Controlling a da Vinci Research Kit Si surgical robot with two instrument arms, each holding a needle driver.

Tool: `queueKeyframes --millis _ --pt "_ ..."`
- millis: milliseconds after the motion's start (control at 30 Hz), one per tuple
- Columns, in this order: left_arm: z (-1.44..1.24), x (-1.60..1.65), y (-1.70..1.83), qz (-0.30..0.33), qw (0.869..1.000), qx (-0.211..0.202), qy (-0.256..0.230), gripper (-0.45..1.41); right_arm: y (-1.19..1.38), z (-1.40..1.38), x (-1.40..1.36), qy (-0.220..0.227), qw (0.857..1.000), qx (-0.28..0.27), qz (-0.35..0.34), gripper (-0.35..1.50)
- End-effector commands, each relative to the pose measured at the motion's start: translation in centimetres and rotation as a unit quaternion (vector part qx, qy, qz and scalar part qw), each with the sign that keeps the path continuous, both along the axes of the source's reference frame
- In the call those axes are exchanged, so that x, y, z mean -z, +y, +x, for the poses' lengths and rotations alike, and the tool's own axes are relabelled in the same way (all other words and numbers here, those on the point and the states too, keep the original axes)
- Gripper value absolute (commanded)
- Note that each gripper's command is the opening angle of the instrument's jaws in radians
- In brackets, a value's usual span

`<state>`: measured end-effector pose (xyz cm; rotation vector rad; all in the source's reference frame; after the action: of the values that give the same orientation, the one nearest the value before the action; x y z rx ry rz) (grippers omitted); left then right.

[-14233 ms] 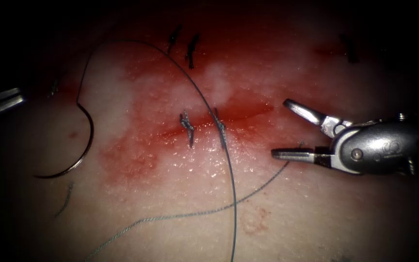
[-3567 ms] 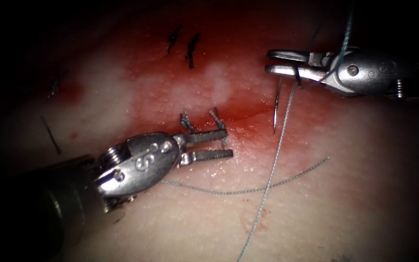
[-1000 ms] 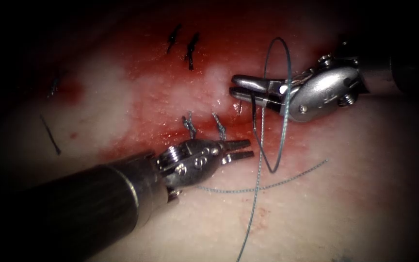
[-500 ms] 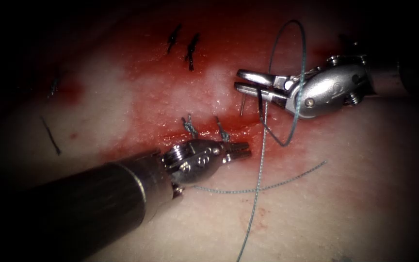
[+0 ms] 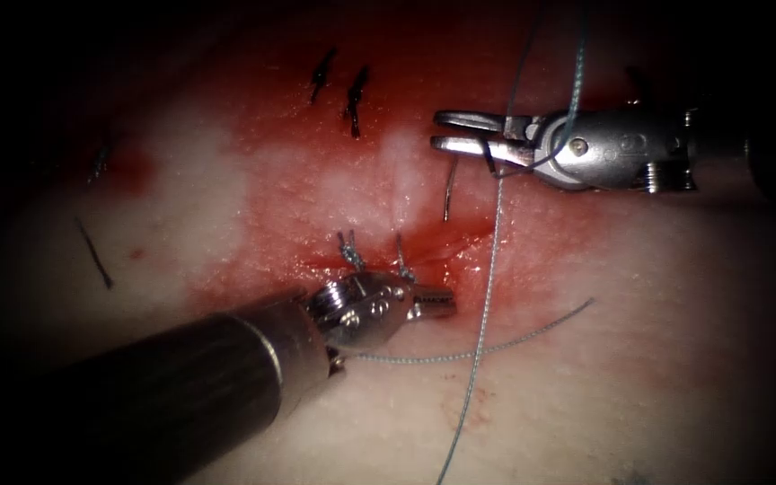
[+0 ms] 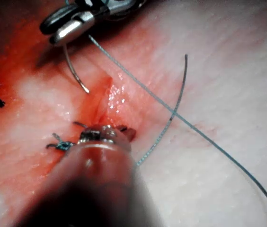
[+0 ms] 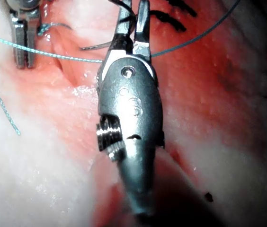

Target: Wound Closure

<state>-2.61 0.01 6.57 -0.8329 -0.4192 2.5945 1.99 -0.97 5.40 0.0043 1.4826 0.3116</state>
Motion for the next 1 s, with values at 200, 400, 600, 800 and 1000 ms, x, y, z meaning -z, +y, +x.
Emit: queueKeyframes --millis 200,400,600,800,1000 --pt "-0.04 -0.01 0.02 0.004 1.0 -0.002 -0.004 0.15 -0.04 0.25 -0.15 -0.001 0.996 0.052 0.077 -0.35" --pt "-0.02 0.09 0.06 0.007 1.0 -0.001 -0.003 0.14 -0.24 0.43 -0.27 -0.004 0.985 0.09 0.148 -0.35" --pt "0.03 0.12 0.08 0.007 1.0 -0.002 -0.003 0.14 -0.21 0.35 -0.23 0.001 0.942 0.051 0.332 -0.35" --pt "0.04 0.14 0.1 0.007 1.0 -0.002 -0.002 0.14 -0.28 0.24 -0.24 -0.018 0.876 -0.002 0.482 -0.35" --pt "0.03 0.17 0.09 0.007 1.0 0.0 0.0 0.14 -0.44 0.18 -0.24 -0.047 0.839 -0.024 0.542 -0.35"
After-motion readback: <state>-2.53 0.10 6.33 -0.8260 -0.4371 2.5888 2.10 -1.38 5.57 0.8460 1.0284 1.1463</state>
